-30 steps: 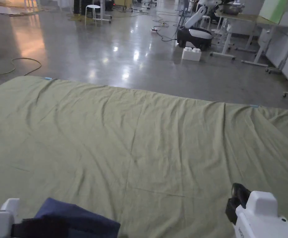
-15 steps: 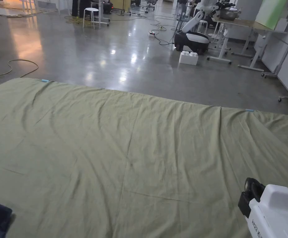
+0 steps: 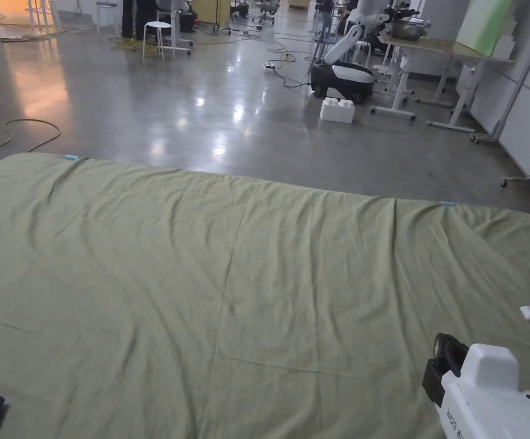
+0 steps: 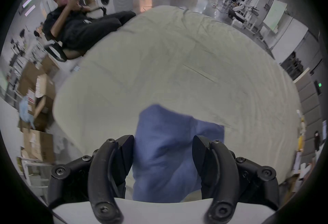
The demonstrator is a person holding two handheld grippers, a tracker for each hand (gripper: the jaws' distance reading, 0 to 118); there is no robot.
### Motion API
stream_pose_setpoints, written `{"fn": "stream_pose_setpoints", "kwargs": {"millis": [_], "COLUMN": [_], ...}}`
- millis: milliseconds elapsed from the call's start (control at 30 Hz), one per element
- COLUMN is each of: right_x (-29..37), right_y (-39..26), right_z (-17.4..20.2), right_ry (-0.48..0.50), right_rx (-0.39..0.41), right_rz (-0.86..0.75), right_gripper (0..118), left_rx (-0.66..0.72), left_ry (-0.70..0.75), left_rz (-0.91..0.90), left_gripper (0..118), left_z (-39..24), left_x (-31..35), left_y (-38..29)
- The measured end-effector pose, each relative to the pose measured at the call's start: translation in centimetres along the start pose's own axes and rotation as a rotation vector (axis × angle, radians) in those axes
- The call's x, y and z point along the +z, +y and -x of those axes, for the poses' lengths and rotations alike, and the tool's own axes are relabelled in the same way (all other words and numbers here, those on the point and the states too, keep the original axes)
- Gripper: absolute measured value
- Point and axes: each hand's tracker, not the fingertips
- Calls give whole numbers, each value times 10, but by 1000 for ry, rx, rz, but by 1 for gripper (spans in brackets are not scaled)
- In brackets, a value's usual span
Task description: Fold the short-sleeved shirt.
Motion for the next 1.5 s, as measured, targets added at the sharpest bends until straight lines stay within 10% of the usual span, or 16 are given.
{"fn": "stream_pose_setpoints", "kwargs": {"millis": [467, 833, 967, 1500], "right_x": [-1, -1, 0, 10], "right_y": [-9, -4, -2, 2], "right_z": [1, 20, 27, 32], "right_ry": [21, 46, 50, 18], "right_rx": [-29, -34, -38, -71], "right_rz": [21, 0, -15, -74], "right_gripper": [5, 5, 5, 5], "left_rx": [-253, -158, -170, -235], "left_ry": [-144, -251, -268, -238], "left_rz": [-353, -713, -776, -915], "left_gripper": [69, 66, 20, 5], "left_z": [-130, -264, -298, -343], "left_x": [25, 3, 14, 38], "left_y": [-47, -109, -117, -135]}}
